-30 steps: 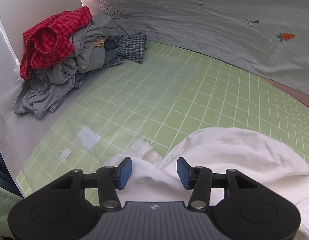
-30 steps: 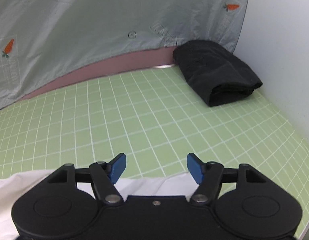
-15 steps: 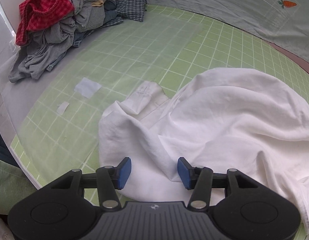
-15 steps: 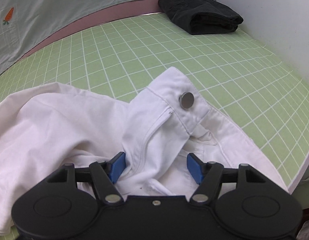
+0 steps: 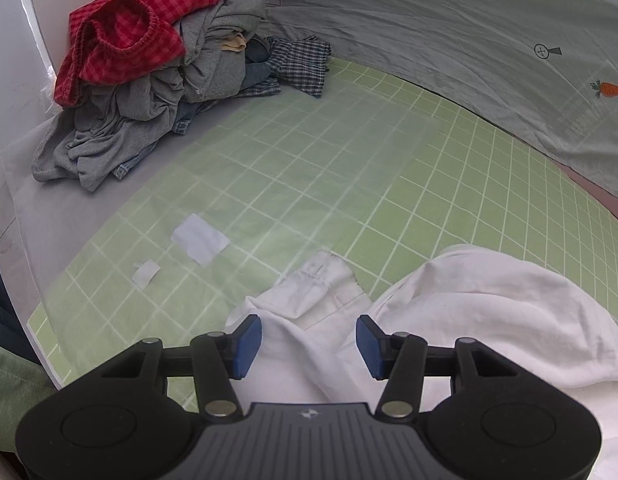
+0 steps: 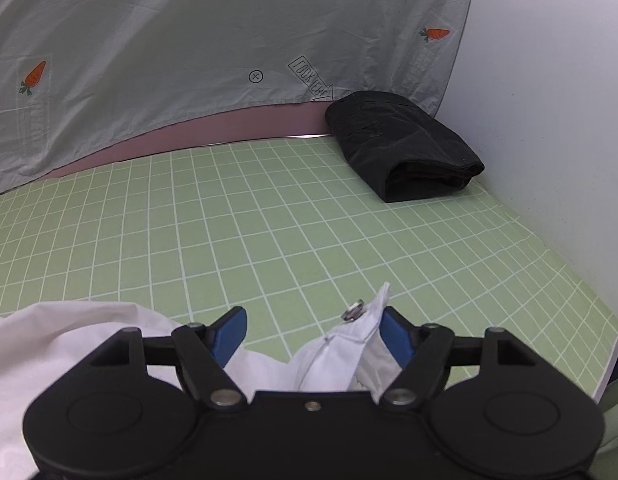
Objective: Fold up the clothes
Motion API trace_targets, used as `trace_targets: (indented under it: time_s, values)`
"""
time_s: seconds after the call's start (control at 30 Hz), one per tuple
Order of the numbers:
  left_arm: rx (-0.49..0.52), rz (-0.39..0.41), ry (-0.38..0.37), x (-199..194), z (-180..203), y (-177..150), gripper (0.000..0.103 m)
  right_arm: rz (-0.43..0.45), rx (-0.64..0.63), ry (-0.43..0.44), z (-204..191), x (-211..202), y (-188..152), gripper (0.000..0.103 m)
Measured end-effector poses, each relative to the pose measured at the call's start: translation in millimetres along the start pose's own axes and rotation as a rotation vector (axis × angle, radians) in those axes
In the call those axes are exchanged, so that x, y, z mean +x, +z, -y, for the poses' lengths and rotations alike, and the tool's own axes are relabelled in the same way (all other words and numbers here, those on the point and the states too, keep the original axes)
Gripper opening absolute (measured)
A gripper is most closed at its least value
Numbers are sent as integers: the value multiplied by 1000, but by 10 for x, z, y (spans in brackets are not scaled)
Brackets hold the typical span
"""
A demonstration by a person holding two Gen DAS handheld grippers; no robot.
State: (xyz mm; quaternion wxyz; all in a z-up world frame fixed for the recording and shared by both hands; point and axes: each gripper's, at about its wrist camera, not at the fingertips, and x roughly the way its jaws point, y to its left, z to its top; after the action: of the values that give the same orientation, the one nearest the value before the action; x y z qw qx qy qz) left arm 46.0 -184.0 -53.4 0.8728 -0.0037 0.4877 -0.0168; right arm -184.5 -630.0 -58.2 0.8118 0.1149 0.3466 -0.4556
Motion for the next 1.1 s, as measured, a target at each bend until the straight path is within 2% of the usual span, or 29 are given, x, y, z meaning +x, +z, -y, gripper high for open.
trace_targets:
  time_s: [0.13,0.27,0.33,0.37,0.57,0.7,0.97,1.1]
  values:
    - [57,-6,-61,76,199,29,59,-30,-7,22,-155,185,13,80]
    - [152,-24,-104,146,439,-21,60,-105,-29,-7,-326,375,-50,77]
    - [190,-13,-142,129,527,-47,62,-80,-18,17,-358,305,7,77]
    - [203,-11,-159,128,567,-50,66,-62,-11,33,-370,258,42,78]
    - [269,-12,-148,265,771,18,68,-59,63,41,-309,216,130,79]
    - [262,-23,-137,304,755,26,68,-54,124,41,-229,174,202,79]
    - [249,-45,-121,372,718,32,68,4,314,43,132,-174,480,78]
    - [250,-56,-120,414,709,18,68,28,336,61,171,-251,528,78]
